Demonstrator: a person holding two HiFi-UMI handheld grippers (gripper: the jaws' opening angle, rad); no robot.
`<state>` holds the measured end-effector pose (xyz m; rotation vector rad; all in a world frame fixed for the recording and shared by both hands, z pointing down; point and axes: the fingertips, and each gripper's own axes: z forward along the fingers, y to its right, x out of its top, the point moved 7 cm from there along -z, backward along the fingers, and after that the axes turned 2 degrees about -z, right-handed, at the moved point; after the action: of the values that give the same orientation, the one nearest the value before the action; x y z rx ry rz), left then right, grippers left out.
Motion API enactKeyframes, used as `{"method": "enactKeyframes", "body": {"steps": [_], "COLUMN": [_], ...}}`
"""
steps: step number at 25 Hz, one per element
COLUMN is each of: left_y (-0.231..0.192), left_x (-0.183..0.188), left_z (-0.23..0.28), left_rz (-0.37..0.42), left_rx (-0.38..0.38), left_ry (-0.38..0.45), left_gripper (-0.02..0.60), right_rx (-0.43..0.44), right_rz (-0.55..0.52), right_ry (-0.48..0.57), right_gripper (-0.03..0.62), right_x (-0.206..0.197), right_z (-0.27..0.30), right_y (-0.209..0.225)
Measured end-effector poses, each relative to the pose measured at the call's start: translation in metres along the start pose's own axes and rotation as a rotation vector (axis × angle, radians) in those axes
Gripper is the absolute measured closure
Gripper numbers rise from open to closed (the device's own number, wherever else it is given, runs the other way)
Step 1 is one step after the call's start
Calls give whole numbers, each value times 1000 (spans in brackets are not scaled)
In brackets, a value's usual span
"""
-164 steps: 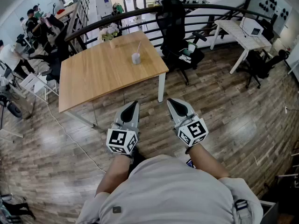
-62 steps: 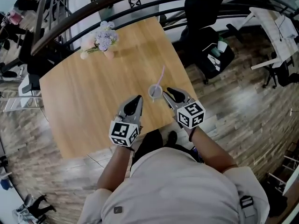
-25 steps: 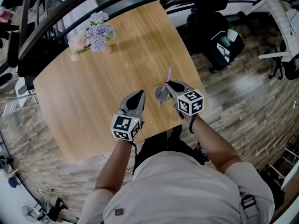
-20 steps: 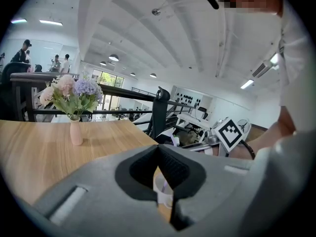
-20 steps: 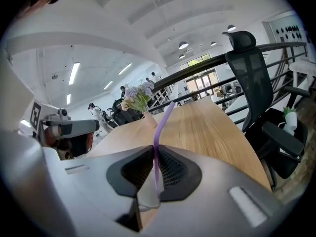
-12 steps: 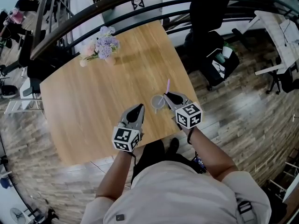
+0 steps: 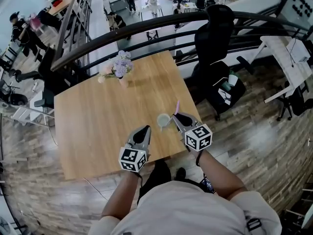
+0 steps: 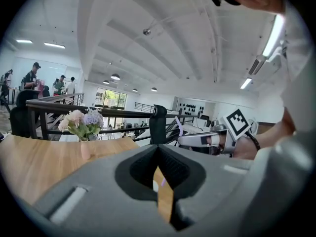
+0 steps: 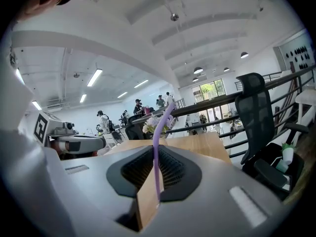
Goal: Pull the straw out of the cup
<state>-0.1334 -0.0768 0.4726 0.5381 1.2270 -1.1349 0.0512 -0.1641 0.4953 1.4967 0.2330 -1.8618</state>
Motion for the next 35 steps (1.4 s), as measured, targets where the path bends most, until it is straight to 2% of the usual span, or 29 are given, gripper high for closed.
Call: {"method": "enactKeyframes", "body": {"steps": [6, 11, 17, 30, 35], "left_y": [33, 45, 75, 130, 138], "left_x": [17, 30, 36, 20, 18], "left_z": [-25, -37, -61, -129, -149], "left_rz": [47, 74, 98, 118, 128], "left_rx": [25, 41, 48, 118, 114], "left_ry": [72, 120, 160, 187, 188], "left_gripper": [577, 577, 577, 577, 577], "right_rx": [17, 22, 42, 104, 113], "right_rz": [-53, -96, -135, -186, -188], "right_ry": [60, 104, 129, 168, 178], "right_gripper": [553, 553, 554, 554, 554], "right_x": [18, 34, 39, 27, 21], "right_z": [-39, -57, -91, -157, -171], "right_y": [-16, -26, -48, -96, -116]}}
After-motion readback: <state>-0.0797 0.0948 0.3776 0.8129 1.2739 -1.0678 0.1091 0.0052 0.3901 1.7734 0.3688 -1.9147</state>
